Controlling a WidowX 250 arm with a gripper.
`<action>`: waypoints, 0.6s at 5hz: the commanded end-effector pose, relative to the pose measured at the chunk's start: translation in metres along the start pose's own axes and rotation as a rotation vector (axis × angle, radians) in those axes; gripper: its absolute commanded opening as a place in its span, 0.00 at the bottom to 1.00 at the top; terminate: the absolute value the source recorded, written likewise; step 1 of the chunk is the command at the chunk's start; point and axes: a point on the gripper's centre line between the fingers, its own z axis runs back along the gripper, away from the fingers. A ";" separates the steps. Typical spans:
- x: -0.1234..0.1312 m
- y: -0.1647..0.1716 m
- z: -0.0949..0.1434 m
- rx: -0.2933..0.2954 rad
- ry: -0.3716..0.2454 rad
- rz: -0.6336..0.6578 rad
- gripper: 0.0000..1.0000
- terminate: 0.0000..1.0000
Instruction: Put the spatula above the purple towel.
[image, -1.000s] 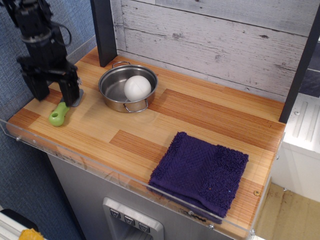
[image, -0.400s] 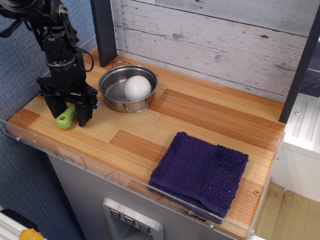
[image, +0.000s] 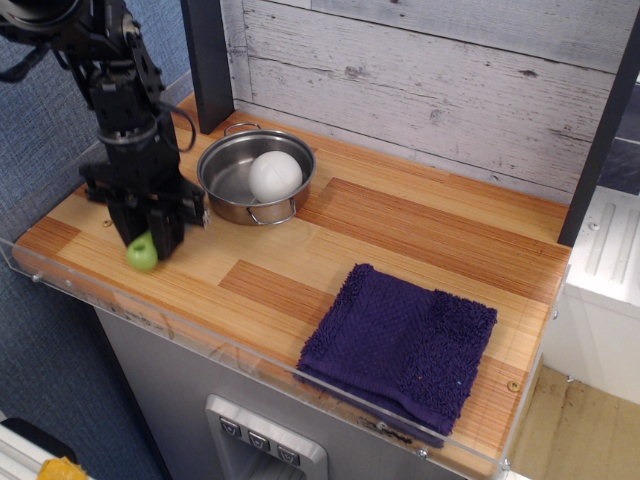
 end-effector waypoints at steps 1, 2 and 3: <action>-0.014 -0.032 0.102 0.011 -0.138 0.082 0.00 0.00; -0.014 -0.077 0.129 0.007 -0.193 0.039 0.00 0.00; -0.002 -0.117 0.123 -0.012 -0.196 -0.045 0.00 0.00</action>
